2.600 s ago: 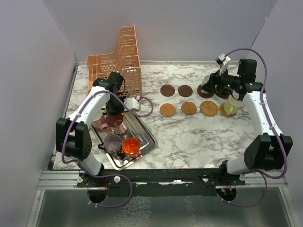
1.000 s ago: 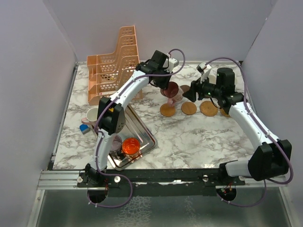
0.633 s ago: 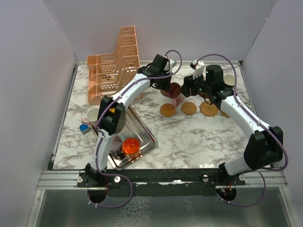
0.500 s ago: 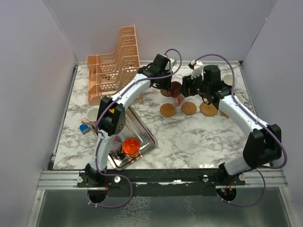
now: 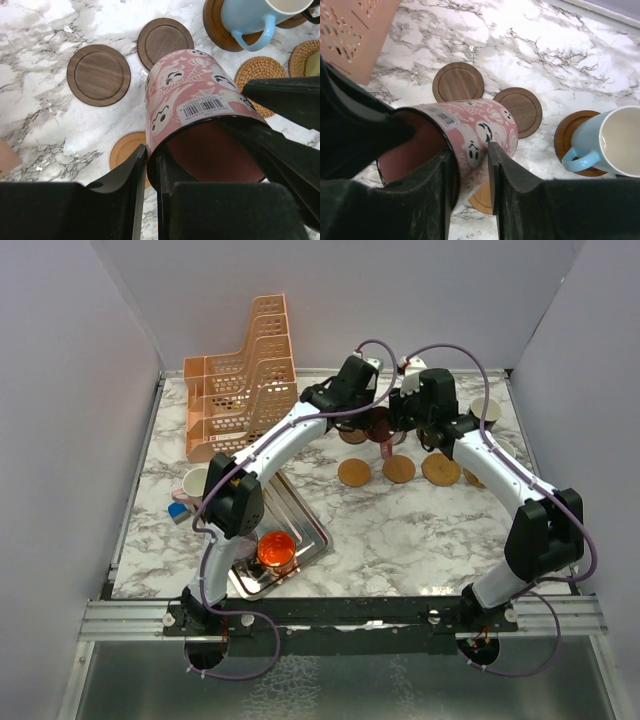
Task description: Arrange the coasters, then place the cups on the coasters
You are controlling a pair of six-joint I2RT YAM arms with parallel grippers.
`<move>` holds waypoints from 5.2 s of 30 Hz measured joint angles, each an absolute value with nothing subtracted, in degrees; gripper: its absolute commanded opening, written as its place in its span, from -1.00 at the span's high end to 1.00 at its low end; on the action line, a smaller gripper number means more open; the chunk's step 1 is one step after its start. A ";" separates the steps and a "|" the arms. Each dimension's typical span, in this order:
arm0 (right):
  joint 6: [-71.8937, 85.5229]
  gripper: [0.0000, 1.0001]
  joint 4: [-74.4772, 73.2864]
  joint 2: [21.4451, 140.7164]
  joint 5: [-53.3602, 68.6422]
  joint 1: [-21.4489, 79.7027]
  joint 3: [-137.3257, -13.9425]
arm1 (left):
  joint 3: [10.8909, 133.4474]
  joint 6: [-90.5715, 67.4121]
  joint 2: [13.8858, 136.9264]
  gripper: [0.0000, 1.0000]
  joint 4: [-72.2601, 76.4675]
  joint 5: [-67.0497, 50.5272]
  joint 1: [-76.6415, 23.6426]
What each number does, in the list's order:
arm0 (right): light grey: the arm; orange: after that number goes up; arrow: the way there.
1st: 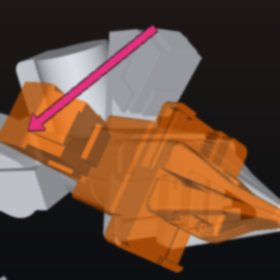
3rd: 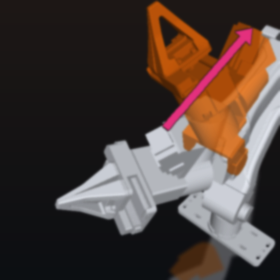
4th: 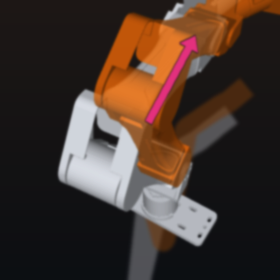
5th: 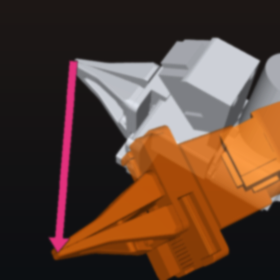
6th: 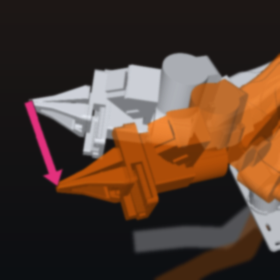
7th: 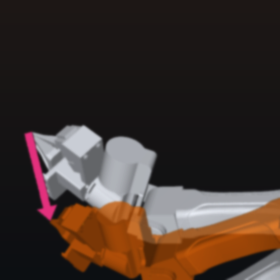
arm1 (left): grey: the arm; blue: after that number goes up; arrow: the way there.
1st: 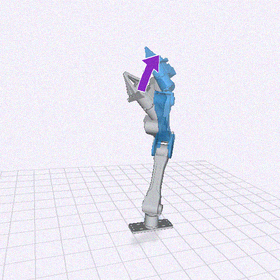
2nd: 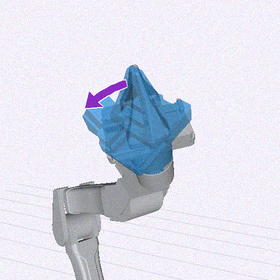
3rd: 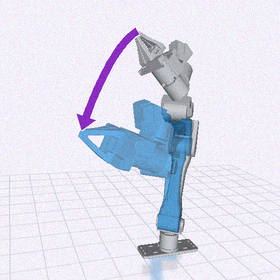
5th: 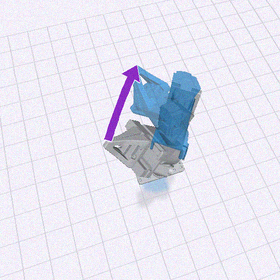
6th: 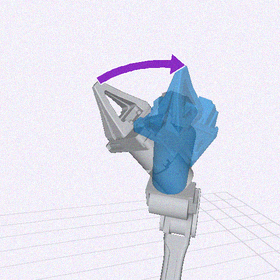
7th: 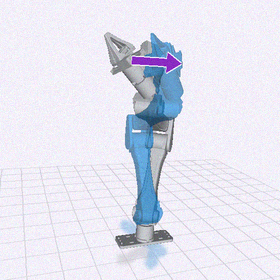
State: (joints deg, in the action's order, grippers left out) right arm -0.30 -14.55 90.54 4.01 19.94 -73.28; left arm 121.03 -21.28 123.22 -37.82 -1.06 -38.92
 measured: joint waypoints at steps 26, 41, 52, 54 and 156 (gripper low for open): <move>-3.31 0.99 -17.28 90.04 -4.89 19.03 -72.01 | 118.41 -18.76 116.88 0.04 -34.04 -3.36 -41.19; -1.28 0.99 -26.20 77.78 -4.80 11.40 -65.06 | 113.65 -10.52 106.87 -0.24 -28.01 -15.25 -39.59; 7.57 0.99 -31.59 74.26 -8.03 6.68 -63.02 | 111.44 -8.01 106.85 -0.24 -28.34 -14.83 -39.44; 9.13 0.99 -32.29 74.50 -8.32 5.85 -63.02 | 111.44 -7.92 106.85 -0.24 -28.36 -14.63 -39.44; 15.81 0.49 -36.34 93.21 -10.41 -2.33 -71.90 | 108.90 -6.48 105.08 -0.94 -28.34 -17.32 -37.91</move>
State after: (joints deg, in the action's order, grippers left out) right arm 15.81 -36.34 93.21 -10.41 -2.33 -71.90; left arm 108.90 -6.48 105.08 -28.34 -17.32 -37.91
